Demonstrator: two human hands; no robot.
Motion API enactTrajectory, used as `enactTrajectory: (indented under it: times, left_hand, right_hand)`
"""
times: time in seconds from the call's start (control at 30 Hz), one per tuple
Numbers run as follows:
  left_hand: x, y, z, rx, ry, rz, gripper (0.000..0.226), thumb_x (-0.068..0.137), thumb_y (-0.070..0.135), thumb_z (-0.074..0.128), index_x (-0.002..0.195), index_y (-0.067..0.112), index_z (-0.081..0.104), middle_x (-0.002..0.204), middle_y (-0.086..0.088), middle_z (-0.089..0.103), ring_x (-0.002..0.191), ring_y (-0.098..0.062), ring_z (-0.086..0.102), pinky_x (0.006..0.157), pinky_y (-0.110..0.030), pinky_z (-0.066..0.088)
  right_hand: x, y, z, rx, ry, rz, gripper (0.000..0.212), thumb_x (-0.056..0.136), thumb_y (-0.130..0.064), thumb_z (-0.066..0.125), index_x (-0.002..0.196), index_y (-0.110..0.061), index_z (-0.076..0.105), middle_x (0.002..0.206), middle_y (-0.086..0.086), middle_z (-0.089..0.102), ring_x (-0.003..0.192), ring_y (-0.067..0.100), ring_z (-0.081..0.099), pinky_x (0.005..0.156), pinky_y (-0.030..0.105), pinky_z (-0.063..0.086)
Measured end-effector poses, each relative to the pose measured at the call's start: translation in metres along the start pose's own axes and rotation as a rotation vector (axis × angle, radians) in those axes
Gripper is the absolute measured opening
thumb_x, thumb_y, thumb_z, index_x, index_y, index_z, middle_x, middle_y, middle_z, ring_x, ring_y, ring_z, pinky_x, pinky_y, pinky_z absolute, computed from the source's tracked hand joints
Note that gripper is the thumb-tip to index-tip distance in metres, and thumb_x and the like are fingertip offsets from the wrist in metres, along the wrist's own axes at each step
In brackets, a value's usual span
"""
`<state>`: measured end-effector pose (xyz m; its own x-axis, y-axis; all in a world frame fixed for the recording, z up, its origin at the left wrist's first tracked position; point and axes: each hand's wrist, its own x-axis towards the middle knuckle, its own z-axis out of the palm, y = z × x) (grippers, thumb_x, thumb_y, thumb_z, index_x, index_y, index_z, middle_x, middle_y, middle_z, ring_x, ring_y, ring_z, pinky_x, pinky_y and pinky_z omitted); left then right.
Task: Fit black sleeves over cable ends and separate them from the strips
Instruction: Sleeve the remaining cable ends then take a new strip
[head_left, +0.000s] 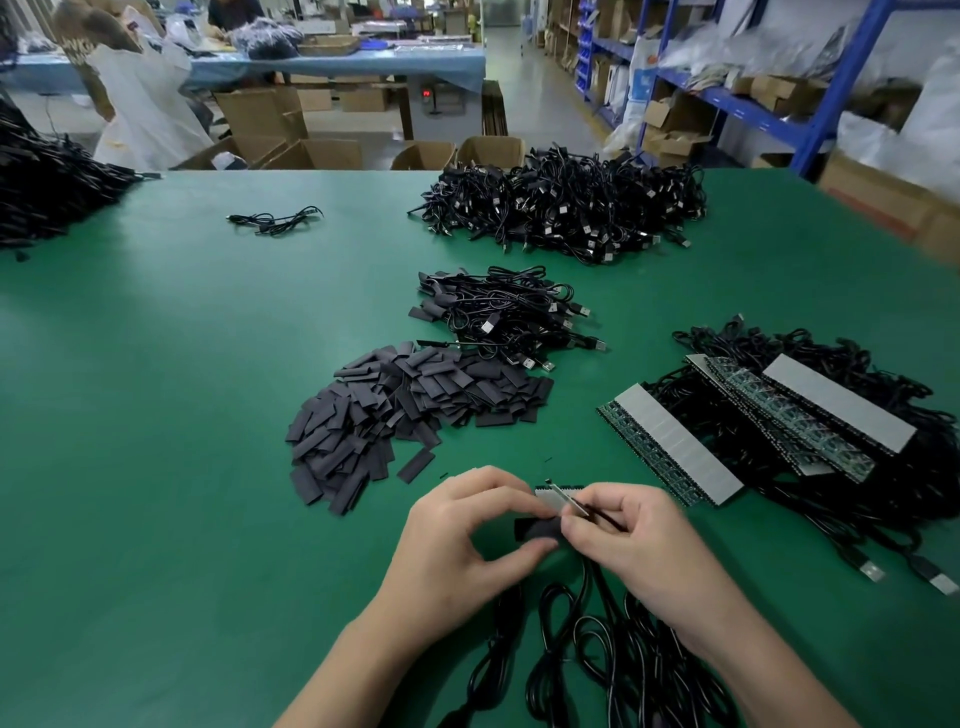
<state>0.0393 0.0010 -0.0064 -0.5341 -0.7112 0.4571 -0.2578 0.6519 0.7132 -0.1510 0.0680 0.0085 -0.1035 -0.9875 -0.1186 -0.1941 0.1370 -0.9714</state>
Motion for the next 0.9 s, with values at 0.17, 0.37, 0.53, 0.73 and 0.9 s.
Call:
enactTrajectory:
  times: [0.17, 0.37, 0.53, 0.73, 0.9]
  left_hand:
    - [0.000, 0.001, 0.000, 0.153, 0.042, 0.104, 0.016, 0.087, 0.037, 0.079, 0.100, 0.028, 0.080, 0.095, 0.018, 0.070, 0.087, -0.001, 0.066, 0.078, -0.034, 0.054]
    - [-0.001, -0.002, 0.000, 0.181, 0.046, 0.116, 0.013, 0.087, 0.035, 0.080, 0.099, 0.029, 0.080, 0.096, 0.018, 0.069, 0.089, 0.001, 0.064, 0.077, -0.033, 0.053]
    - [0.000, -0.002, 0.001, 0.201, 0.033, 0.121, 0.013, 0.087, 0.035, 0.080, 0.100, 0.030, 0.079, 0.096, 0.019, 0.068, 0.091, 0.002, 0.063, 0.078, -0.031, 0.054]
    - [0.000, -0.004, 0.000, 0.168, 0.041, 0.102, 0.012, 0.086, 0.031, 0.081, 0.098, 0.029, 0.079, 0.097, 0.019, 0.068, 0.091, 0.001, 0.064, 0.078, -0.033, 0.054]
    - [0.000, -0.004, 0.000, 0.122, 0.047, 0.074, 0.010, 0.087, 0.032, 0.080, 0.097, 0.030, 0.080, 0.096, 0.020, 0.069, 0.090, 0.001, 0.066, 0.079, -0.033, 0.054]
  right_hand:
    - [0.002, 0.006, 0.000, -0.035, 0.030, 0.007, 0.034, 0.071, -0.049, 0.066, 0.086, -0.020, 0.075, 0.090, 0.014, 0.077, 0.085, 0.024, 0.073, 0.092, 0.057, 0.054]
    - [0.004, 0.009, 0.000, -0.024, 0.038, 0.013, 0.034, 0.066, -0.050, 0.067, 0.082, -0.021, 0.075, 0.078, 0.014, 0.074, 0.073, 0.013, 0.059, 0.075, 0.036, 0.046]
    - [0.004, 0.011, 0.000, -0.027, 0.044, 0.013, 0.034, 0.067, -0.052, 0.067, 0.083, -0.022, 0.075, 0.072, 0.006, 0.071, 0.070, 0.009, 0.058, 0.072, 0.033, 0.044]
    - [0.003, 0.011, -0.002, -0.015, 0.017, -0.004, 0.035, 0.071, -0.052, 0.068, 0.087, -0.022, 0.075, 0.077, 0.006, 0.074, 0.072, 0.006, 0.059, 0.074, 0.029, 0.046]
    - [0.003, 0.010, -0.002, -0.030, 0.004, -0.036, 0.034, 0.077, -0.051, 0.070, 0.095, -0.023, 0.076, 0.084, 0.008, 0.077, 0.075, 0.009, 0.068, 0.078, 0.031, 0.052]
